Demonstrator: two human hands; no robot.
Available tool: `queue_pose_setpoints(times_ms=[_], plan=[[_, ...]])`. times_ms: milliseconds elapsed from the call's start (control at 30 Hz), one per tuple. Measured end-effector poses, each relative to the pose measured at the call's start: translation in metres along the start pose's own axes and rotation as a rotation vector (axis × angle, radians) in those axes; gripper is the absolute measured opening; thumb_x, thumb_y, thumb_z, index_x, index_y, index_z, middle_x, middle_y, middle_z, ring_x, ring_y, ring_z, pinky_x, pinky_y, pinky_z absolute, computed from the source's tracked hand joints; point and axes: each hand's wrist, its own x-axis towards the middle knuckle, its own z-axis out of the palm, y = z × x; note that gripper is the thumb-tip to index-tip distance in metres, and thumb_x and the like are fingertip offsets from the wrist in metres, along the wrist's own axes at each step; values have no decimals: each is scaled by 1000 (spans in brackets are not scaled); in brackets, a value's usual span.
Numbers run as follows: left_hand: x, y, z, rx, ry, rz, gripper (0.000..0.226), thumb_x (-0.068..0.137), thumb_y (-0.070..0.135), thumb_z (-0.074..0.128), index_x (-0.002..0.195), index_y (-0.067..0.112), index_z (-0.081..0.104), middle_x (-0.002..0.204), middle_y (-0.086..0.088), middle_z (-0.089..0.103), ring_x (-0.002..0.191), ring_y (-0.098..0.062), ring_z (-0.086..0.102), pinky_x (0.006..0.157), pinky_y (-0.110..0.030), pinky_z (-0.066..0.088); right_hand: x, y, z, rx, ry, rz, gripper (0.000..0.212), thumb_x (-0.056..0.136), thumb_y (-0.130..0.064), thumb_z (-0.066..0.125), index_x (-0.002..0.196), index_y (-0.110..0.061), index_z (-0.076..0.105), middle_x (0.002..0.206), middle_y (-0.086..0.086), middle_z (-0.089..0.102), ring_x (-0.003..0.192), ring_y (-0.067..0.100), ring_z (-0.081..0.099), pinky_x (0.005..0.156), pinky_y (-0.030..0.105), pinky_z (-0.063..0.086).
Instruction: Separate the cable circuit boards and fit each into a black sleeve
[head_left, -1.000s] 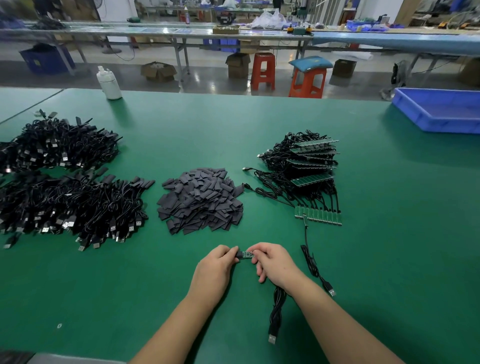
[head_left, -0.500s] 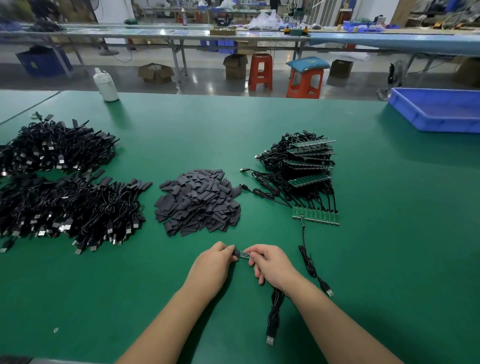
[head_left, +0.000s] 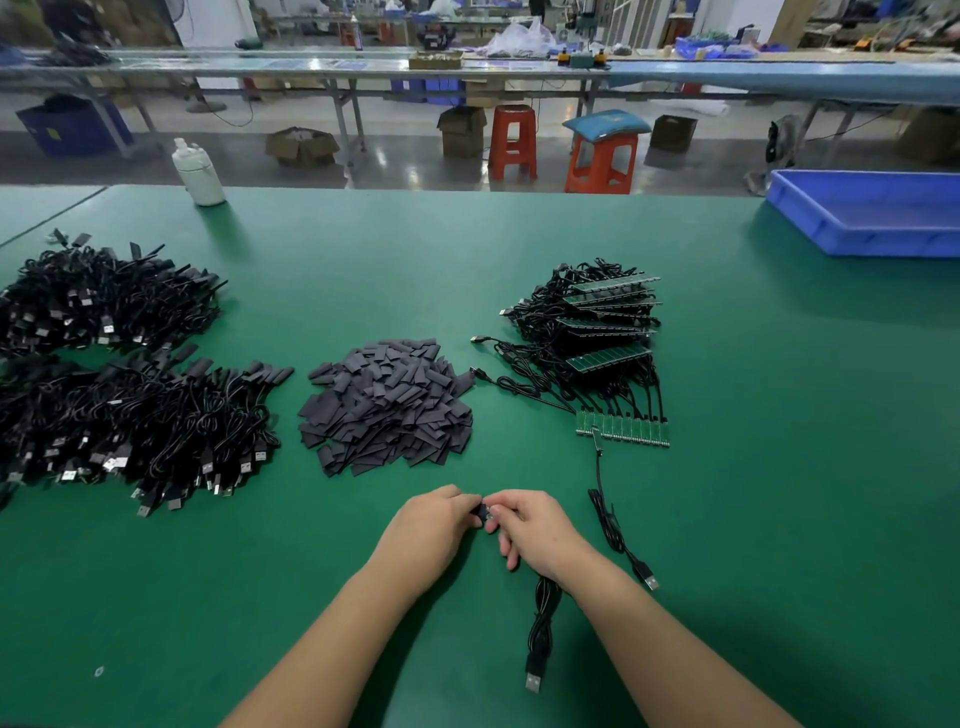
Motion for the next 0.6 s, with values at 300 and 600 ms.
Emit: queue_pose_setpoints(times_ms=[300,600], plan=[[-6,9,-5,-60,12,20,24,100,28,52,113,19,69,97,-4,65,91,-24,62,84,-37,47,-1,-2,-2,14,-29,-2,32,104,-8,40,130,-16,56,78,4,64,45,13,55,52,23,49],[-5,11,-16,-114,115,-8,23,100,24,54,116,20,70,104,1,67,94,-20,62,84,-33,48,-8,-11,-1,152,-30,15,22,105,-16,44,106,-6,63,82,8,63,51,14,56,47,27,50]])
